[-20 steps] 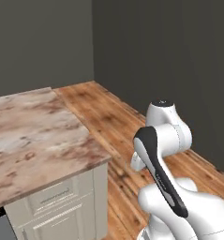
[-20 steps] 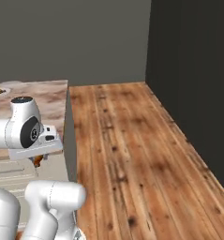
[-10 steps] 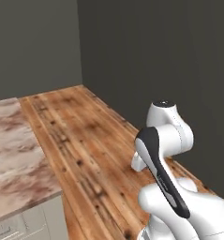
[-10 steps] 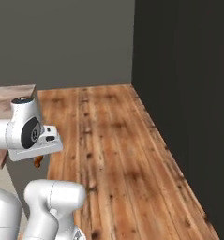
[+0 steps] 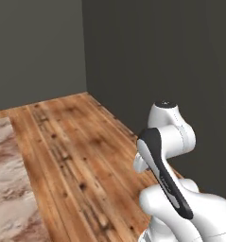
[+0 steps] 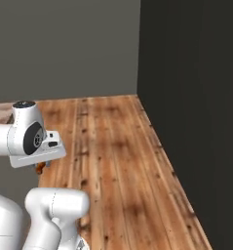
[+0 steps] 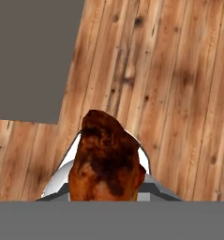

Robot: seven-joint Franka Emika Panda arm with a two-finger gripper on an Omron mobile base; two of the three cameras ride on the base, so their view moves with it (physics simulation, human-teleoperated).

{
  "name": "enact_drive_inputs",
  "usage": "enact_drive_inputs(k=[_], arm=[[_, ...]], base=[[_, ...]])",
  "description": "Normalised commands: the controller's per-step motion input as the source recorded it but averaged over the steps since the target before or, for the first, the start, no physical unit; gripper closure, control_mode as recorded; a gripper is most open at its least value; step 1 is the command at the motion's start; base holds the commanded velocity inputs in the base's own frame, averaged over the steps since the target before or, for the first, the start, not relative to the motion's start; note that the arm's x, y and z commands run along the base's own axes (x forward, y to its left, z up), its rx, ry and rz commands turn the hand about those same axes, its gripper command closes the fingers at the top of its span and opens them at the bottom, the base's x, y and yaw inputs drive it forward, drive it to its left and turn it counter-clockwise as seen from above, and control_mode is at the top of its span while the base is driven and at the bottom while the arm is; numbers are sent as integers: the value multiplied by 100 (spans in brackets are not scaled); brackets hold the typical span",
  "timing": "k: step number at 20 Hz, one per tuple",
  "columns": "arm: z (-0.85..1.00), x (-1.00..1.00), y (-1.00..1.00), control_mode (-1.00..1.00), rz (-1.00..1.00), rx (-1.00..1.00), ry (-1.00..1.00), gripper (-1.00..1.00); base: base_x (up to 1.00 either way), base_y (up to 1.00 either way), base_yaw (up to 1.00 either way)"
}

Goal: Take the chicken drumsticks from the pan and place one on each plate on the dining counter.

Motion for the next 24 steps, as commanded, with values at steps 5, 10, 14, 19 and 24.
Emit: enact_drive_inputs(k=[5, 10, 14, 19, 24], arm=[[0, 0, 0, 100, 0, 0, 0, 100], [0, 0, 0, 100, 0, 0, 0, 100], [0, 0, 0, 100, 0, 0, 0, 100], [0, 0, 0, 100, 0, 0, 0, 100], [0, 0, 0, 100, 0, 0, 0, 100]], base=[[100, 3, 2], [100, 9, 6], [100, 16, 11], [100, 26, 12], [100, 23, 19]])
